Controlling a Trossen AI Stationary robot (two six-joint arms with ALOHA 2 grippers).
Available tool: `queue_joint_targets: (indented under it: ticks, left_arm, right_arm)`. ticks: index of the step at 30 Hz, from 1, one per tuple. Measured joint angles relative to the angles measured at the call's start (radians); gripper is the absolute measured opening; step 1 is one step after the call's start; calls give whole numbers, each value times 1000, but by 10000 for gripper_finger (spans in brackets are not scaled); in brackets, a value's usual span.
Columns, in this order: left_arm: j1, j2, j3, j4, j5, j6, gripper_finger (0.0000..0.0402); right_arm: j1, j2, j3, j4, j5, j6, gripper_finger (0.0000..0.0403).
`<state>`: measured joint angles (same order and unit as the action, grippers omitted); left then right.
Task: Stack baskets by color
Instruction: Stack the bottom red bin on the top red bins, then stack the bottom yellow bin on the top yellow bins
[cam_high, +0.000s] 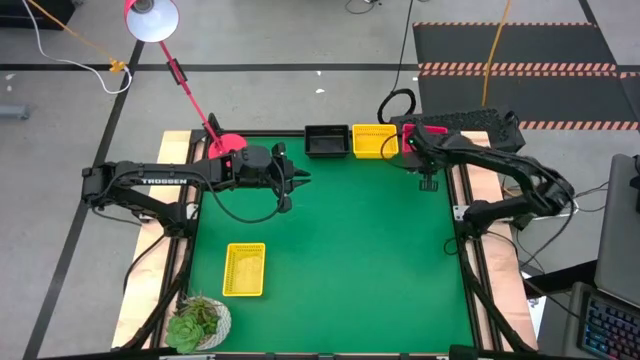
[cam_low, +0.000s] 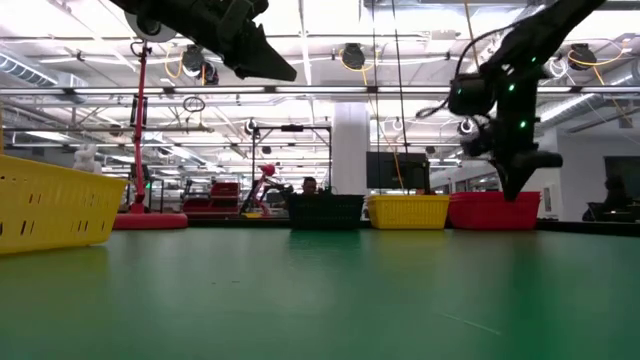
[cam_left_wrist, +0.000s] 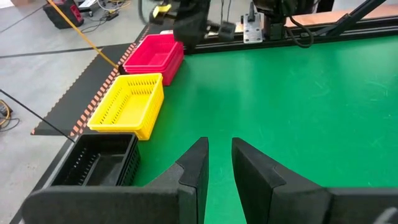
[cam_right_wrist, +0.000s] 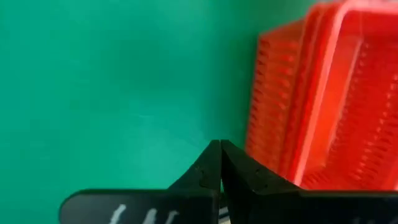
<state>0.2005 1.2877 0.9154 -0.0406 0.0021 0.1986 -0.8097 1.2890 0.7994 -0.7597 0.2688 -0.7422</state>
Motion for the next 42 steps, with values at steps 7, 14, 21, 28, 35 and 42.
queue_joint_targets:
  ticks: [7,14,21,28,35,42]
  left_arm:
    - [0,0,0,0,0,3,74]
    - [0,0,0,-1,0,5,74]
    - [0,0,0,-2,0,5,74]
    - [0,0,0,-2,0,5,74]
    - [-4,0,1,-18,-1,-37,74]
    - [-160,-19,167,-408,-176,-83,74]
  right_arm:
    - [-20,113,0,88,133,0,1]
    - [-53,129,0,119,205,-3,1]
    - [-51,129,0,123,246,-6,0]
    - [-25,103,0,113,201,19,0]
    - [46,-27,0,51,200,60,0]
    - [264,-239,0,44,66,236,0]
